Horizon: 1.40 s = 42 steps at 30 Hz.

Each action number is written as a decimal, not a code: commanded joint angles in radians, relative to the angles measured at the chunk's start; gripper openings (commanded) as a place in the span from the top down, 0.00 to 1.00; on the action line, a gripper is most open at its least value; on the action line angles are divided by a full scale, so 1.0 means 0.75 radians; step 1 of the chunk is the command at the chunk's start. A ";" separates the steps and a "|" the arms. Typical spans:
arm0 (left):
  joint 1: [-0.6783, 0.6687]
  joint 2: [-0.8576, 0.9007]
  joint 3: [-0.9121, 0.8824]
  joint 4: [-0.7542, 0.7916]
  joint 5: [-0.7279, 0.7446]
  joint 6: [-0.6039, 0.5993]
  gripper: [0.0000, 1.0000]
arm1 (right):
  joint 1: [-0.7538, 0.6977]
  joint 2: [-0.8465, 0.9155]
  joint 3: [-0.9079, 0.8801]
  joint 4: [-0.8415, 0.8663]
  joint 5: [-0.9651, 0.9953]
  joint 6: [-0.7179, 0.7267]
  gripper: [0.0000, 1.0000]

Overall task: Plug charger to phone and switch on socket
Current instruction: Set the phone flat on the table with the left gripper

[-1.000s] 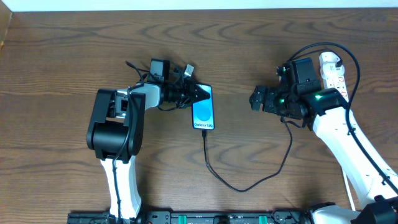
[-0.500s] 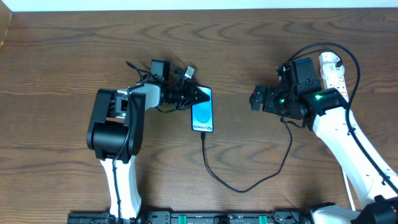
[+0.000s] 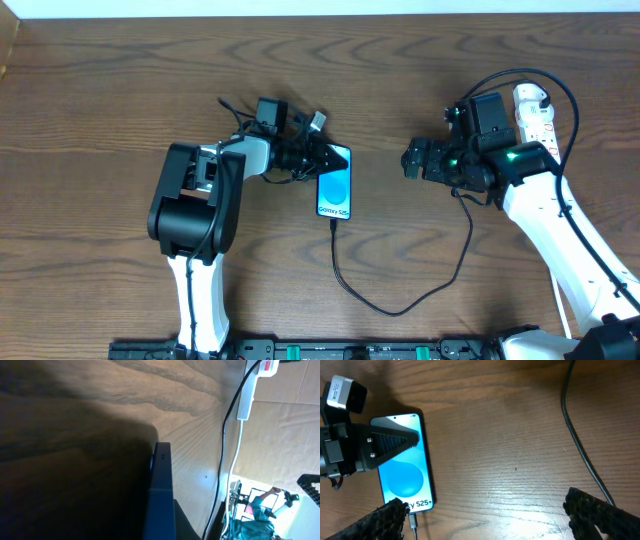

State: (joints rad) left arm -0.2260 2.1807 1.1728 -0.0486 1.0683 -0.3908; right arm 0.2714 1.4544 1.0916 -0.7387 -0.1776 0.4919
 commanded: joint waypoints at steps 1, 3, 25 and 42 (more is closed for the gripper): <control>0.004 -0.005 0.009 -0.010 -0.045 0.022 0.93 | 0.002 -0.014 0.008 -0.004 0.019 -0.014 0.01; 0.004 -0.005 0.009 -0.010 -0.050 0.022 0.93 | 0.002 -0.014 0.008 -0.004 0.019 -0.014 0.01; 0.004 -0.005 0.009 -0.025 -0.080 0.016 0.62 | 0.007 -0.014 0.008 -0.003 0.019 -0.014 0.01; -0.002 -0.005 0.010 -0.059 -0.157 -0.034 0.21 | 0.007 -0.013 0.008 0.007 0.020 -0.014 0.01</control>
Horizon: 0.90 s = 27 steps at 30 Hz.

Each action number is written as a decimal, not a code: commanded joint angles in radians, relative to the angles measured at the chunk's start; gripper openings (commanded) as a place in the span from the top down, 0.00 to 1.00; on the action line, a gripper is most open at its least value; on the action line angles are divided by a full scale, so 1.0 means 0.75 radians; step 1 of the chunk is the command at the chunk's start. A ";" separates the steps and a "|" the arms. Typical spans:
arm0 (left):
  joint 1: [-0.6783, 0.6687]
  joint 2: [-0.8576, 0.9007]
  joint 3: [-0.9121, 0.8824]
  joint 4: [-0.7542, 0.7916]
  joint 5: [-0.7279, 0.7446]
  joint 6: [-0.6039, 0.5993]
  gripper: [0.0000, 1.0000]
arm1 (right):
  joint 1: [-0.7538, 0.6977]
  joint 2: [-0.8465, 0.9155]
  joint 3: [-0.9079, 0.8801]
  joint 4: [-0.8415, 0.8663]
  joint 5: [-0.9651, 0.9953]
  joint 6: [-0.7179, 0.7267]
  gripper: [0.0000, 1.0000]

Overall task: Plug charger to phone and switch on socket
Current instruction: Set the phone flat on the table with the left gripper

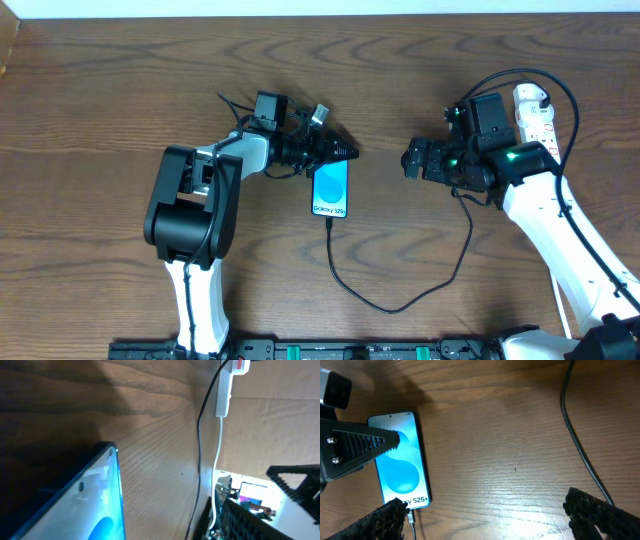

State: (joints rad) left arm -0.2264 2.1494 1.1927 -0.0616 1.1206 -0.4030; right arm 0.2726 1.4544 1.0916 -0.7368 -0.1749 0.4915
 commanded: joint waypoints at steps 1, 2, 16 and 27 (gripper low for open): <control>-0.003 0.037 -0.017 -0.047 -0.235 -0.024 0.20 | 0.006 -0.013 0.008 0.004 0.016 -0.014 0.01; -0.003 0.037 -0.017 -0.047 -0.235 -0.027 0.20 | 0.006 -0.013 0.008 0.004 0.016 -0.014 0.01; -0.022 0.034 -0.002 -0.093 -0.292 -0.059 0.16 | 0.006 -0.013 0.008 -0.001 0.016 -0.014 0.01; -0.062 -0.022 0.004 -0.177 -0.477 -0.088 0.12 | 0.006 -0.013 0.008 0.000 0.016 -0.015 0.01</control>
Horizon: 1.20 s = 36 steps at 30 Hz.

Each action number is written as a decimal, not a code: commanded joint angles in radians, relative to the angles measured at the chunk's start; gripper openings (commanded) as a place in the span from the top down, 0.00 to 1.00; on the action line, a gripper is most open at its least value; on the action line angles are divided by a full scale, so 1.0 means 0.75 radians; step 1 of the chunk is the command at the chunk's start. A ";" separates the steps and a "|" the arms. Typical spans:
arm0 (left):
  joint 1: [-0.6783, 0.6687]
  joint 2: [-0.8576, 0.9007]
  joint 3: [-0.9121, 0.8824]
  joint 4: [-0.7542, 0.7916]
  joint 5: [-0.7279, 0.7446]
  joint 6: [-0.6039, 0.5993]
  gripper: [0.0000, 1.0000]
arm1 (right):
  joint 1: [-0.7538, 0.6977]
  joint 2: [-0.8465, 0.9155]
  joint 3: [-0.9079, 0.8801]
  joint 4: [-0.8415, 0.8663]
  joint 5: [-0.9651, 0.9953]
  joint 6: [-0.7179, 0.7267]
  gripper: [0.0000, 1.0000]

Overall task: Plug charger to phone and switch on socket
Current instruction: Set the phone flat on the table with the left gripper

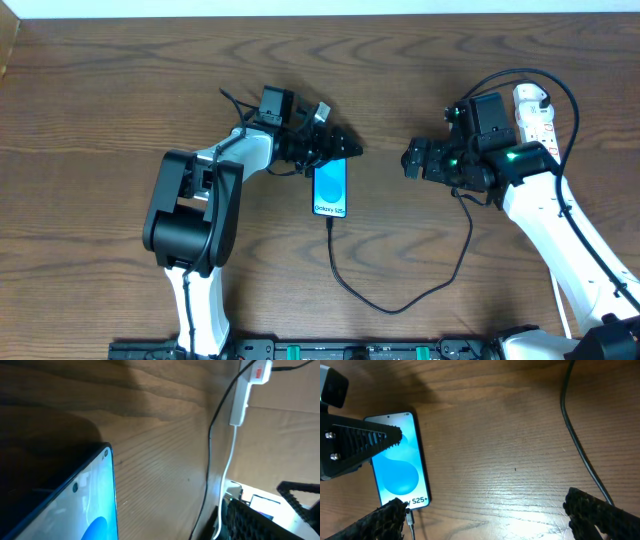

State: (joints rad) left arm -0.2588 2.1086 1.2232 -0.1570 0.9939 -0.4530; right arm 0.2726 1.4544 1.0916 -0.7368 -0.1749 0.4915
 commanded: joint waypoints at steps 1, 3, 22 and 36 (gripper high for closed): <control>-0.028 0.021 -0.036 -0.057 -0.334 -0.021 0.11 | 0.006 -0.013 0.008 -0.001 0.016 -0.015 0.01; -0.040 0.011 -0.036 -0.061 -0.355 -0.022 0.11 | 0.006 -0.013 0.008 0.000 0.016 -0.015 0.01; -0.041 0.011 -0.036 -0.069 -0.380 -0.052 0.10 | 0.007 -0.013 0.008 0.001 0.016 -0.024 0.01; -0.041 0.003 -0.028 -0.124 -0.454 -0.081 0.09 | 0.007 -0.013 0.008 0.005 0.046 -0.024 0.01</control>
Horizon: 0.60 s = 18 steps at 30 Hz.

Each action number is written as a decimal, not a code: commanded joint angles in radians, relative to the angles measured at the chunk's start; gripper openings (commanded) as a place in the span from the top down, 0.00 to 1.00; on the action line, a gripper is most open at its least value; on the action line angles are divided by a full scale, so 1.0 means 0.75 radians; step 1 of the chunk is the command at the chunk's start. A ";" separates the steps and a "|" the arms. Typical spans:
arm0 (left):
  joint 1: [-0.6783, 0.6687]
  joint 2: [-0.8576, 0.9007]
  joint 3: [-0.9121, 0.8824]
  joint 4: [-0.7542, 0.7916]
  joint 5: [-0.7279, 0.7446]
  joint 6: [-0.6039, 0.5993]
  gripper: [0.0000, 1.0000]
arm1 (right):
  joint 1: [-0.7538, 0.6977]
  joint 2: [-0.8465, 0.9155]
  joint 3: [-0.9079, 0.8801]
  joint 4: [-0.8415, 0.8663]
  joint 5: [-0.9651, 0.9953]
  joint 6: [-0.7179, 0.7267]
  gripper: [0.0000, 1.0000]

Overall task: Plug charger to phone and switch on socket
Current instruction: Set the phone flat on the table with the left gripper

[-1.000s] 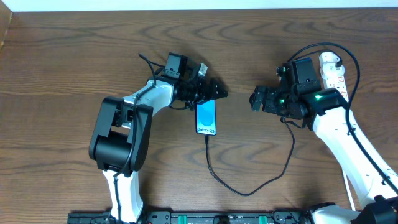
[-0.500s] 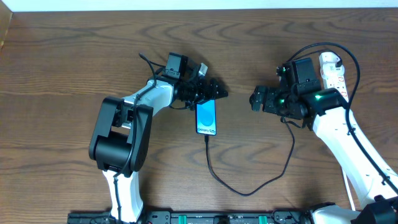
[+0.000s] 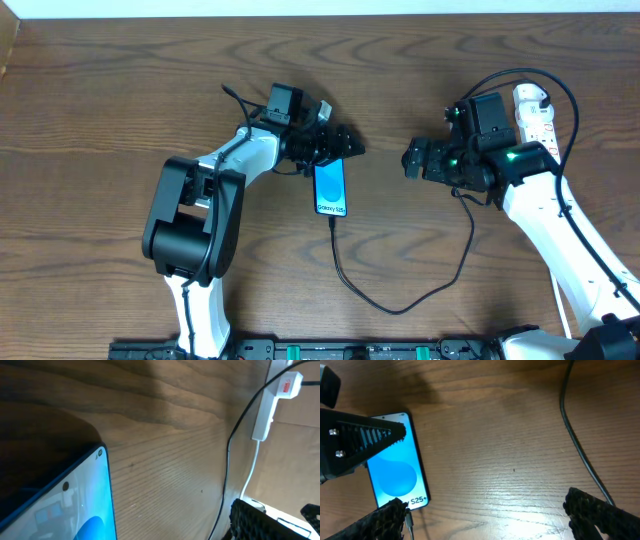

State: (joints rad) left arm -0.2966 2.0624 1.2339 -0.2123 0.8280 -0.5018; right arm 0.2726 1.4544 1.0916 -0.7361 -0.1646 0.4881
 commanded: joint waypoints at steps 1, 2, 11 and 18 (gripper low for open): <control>0.009 0.064 -0.042 -0.058 -0.251 -0.017 0.10 | 0.007 -0.013 0.008 0.004 0.033 -0.019 0.01; 0.009 0.064 -0.042 -0.063 -0.258 -0.016 0.10 | 0.007 -0.013 0.008 0.004 0.033 -0.019 0.01; 0.009 0.063 -0.041 -0.095 -0.289 -0.042 0.10 | 0.007 -0.013 0.008 0.010 0.033 -0.019 0.01; 0.006 0.062 -0.037 -0.107 -0.314 -0.076 0.10 | 0.007 -0.013 0.008 0.008 0.033 -0.019 0.01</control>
State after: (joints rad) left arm -0.2966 2.0491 1.2453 -0.2565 0.7559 -0.5430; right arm 0.2726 1.4544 1.0916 -0.7326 -0.1555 0.4881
